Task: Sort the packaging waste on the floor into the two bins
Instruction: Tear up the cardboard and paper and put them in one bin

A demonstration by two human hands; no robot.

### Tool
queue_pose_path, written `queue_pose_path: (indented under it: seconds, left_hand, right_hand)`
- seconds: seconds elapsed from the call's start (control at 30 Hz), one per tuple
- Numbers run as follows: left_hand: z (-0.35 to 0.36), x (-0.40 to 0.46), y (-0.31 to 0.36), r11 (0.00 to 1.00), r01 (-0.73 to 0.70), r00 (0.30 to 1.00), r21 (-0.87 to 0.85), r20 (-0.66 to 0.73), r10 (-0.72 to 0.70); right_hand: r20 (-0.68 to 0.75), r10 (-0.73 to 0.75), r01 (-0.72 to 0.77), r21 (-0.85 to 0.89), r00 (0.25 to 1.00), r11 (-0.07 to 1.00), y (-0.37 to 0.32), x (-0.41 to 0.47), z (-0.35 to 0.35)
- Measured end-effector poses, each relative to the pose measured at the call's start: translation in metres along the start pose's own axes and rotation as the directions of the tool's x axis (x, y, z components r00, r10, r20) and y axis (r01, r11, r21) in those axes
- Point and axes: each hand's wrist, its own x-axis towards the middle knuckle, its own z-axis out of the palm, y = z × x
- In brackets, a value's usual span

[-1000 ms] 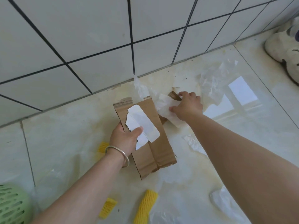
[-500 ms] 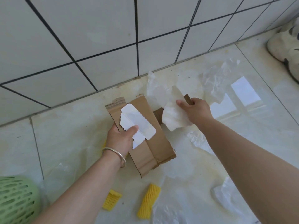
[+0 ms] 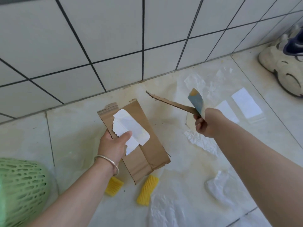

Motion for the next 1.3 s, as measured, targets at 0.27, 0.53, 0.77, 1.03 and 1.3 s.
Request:
queue_pose_path:
  seconds: [0.27,0.53,0.77,1.03,1.3]
  left_hand:
    - [-0.015,-0.035,-0.014,0.997,0.021,0.993,-0.079,-0.117,-0.03]
    - [-0.021,-0.074,-0.031,0.996,0.085,0.985,-0.033,-0.15,-0.089]
    - [-0.021,-0.091,-0.032,0.996,0.091,0.983,0.02,-0.165,-0.087]
    - [-0.025,-0.098,-0.036,0.997,0.079,0.986,-0.01,-0.148,-0.08]
    - [-0.036,-0.09,-0.017,0.997,0.076,0.986,-0.003,-0.15,-0.075]
  right_hand:
    - [0.474,0.175,-0.282,0.165,0.863,0.945,0.073,-0.024,0.004]
    - [0.459,0.103,-0.14,0.047,0.882,0.989,0.138,-0.062,0.018]
    - [0.446,-0.107,0.203,-0.174,0.889,0.964,0.15,-0.09,0.021]
    - [0.319,-0.278,0.388,-0.365,0.906,0.846,0.161,-0.097,0.026]
    - [0.498,-0.308,0.579,-0.602,0.811,0.55,0.15,-0.112,0.03]
